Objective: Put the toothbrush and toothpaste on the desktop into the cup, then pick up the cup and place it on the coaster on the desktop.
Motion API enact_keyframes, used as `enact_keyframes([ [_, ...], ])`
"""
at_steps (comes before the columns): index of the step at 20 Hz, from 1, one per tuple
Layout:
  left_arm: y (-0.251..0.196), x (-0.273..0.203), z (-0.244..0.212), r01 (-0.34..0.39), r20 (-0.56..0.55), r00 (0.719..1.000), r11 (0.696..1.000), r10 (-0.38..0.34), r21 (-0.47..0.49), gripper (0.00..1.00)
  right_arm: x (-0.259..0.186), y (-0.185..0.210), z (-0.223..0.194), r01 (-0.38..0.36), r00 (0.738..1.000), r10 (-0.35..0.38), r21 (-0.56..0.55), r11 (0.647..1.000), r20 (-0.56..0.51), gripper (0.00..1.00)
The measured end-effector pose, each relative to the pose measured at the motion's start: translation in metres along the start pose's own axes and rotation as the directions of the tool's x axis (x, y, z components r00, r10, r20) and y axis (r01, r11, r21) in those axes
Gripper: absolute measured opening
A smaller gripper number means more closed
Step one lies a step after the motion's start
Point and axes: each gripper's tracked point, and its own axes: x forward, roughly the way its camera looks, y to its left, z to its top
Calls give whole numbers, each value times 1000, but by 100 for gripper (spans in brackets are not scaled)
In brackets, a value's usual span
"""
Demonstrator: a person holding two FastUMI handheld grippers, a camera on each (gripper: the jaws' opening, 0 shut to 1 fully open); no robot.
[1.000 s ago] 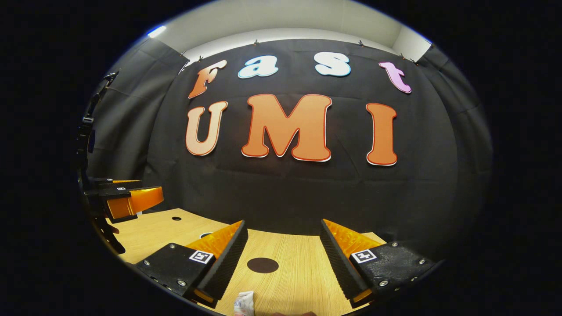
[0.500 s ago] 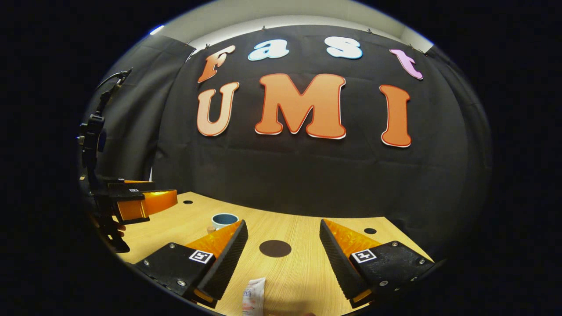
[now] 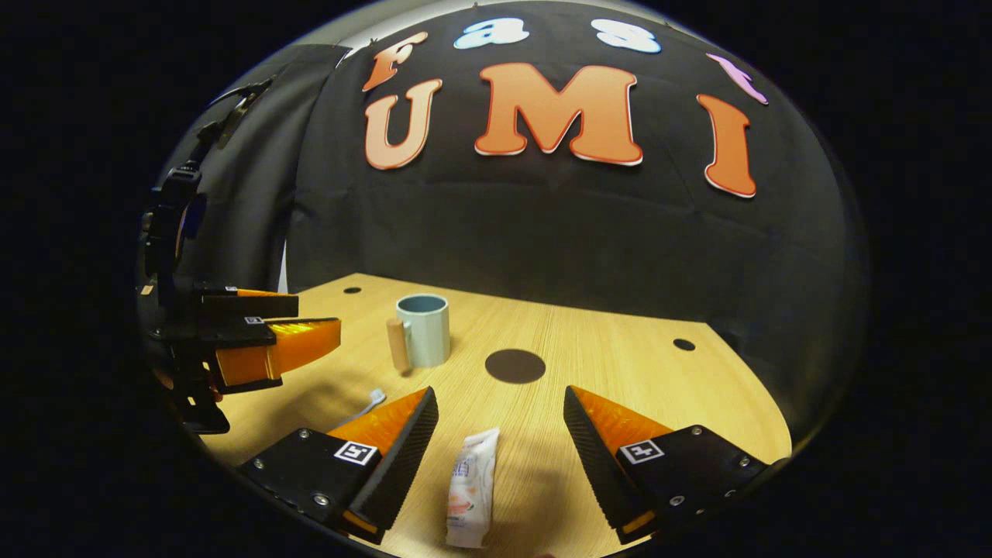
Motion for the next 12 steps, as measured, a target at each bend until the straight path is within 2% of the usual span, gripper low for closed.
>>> enact_keyframes([
  [1,-1,1,-7,3,-23,1000,1000,-3,4,98,2,1,-9,-3,1000,3,-2,1000,-25,97],
  [7,-11,4,-43,19,-155,988,1000,-20,-6,98,14,16,-54,-44,986,35,-47,998,-165,94],
  [12,-17,9,-74,30,-255,966,999,-34,-19,98,17,22,-83,-60,969,40,-76,995,-244,83],
])
